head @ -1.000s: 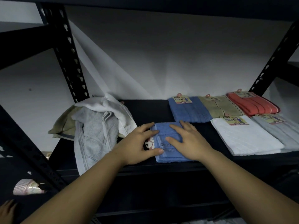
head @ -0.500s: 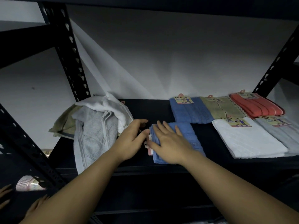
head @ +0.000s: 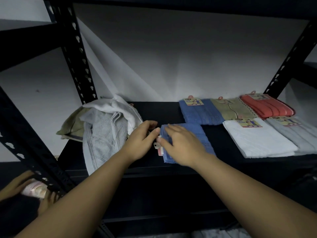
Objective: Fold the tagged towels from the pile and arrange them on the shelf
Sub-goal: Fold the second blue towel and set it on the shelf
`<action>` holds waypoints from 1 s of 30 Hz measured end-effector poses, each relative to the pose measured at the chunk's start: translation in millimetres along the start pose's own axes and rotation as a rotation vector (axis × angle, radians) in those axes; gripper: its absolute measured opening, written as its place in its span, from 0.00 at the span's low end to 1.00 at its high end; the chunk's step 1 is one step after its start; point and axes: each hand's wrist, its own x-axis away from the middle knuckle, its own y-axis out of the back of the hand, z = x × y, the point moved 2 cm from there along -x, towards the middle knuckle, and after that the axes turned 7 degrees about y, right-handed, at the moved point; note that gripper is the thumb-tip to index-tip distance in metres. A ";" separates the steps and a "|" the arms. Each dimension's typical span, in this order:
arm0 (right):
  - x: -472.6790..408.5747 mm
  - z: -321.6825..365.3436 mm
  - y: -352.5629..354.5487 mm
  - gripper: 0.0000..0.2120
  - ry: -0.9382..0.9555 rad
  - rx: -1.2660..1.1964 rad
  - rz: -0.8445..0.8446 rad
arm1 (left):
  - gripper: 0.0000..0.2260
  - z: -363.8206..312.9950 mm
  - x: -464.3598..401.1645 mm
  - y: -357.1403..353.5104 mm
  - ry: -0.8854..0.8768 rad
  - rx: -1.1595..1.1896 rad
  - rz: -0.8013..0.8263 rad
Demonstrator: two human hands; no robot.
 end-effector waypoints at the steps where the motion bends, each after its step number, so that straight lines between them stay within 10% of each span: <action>1: 9.7 4.2 -3.5 0.37 -0.001 0.007 0.008 | 0.17 0.4 0.2 0.3 0.001 0.007 0.000; 6: 43.4 5.6 -31.6 0.54 0.065 0.165 0.081 | 0.17 -2.8 2.8 0.8 -0.003 0.013 0.034; 21: 53.9 -35.4 19.3 0.14 -0.053 -0.734 -0.230 | 0.21 -8.3 2.8 2.3 -0.053 0.024 0.390; 30: 36.8 -65.8 60.9 0.14 -0.136 -0.954 -0.317 | 0.08 -49.3 -17.8 -9.0 -0.025 0.369 0.241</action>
